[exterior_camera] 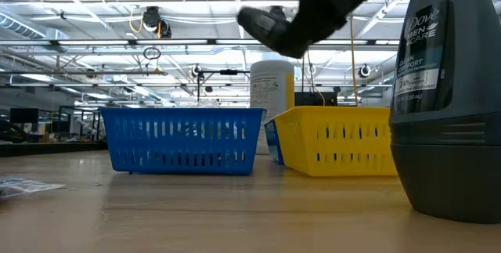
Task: Pick & Place Travel size toiletries
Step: Put the gray deodorant into the top blue bin
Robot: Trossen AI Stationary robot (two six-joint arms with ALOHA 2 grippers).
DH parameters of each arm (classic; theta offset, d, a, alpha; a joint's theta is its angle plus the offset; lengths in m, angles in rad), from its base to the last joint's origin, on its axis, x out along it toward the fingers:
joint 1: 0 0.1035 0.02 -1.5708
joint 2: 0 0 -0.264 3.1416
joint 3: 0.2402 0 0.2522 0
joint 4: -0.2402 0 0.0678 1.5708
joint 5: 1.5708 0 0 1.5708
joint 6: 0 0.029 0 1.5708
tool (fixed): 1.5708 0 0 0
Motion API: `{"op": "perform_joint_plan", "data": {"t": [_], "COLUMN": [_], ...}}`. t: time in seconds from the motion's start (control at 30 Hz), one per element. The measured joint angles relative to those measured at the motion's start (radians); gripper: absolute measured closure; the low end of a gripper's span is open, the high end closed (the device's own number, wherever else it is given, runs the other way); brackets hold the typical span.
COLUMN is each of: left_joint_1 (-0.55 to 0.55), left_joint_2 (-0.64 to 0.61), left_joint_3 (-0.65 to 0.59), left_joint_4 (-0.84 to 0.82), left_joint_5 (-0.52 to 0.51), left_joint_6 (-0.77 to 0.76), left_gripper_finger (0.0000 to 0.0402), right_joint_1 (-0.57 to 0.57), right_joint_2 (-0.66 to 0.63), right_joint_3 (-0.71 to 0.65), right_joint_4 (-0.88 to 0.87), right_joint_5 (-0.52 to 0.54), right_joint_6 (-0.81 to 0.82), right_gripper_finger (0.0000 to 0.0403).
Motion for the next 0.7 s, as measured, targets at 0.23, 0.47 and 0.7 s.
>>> {"op": "perform_joint_plan", "data": {"t": [0.23, 0.47, 0.7], "left_joint_1": [-0.001, -0.004, -0.005], "left_joint_2": [0.000, 0.000, 0.000], "left_joint_3": [0.000, 0.000, 0.000], "left_joint_4": [-0.026, -0.027, -0.031], "left_joint_5": [0.002, 0.009, 0.010], "left_joint_6": [-0.026, -0.034, -0.034], "left_gripper_finger": [0.0120, 0.0120, 0.0119], "right_joint_1": [-0.054, -0.112, -0.157], "right_joint_2": [-0.020, -0.019, -0.019], "right_joint_3": [-0.001, -0.071, -0.139], "right_joint_4": [-0.271, -0.271, -0.193], "right_joint_5": [-0.042, -0.113, -0.193], "right_joint_6": [0.119, 0.146, 0.158], "right_gripper_finger": [0.0212, 0.0212, 0.0212]}}
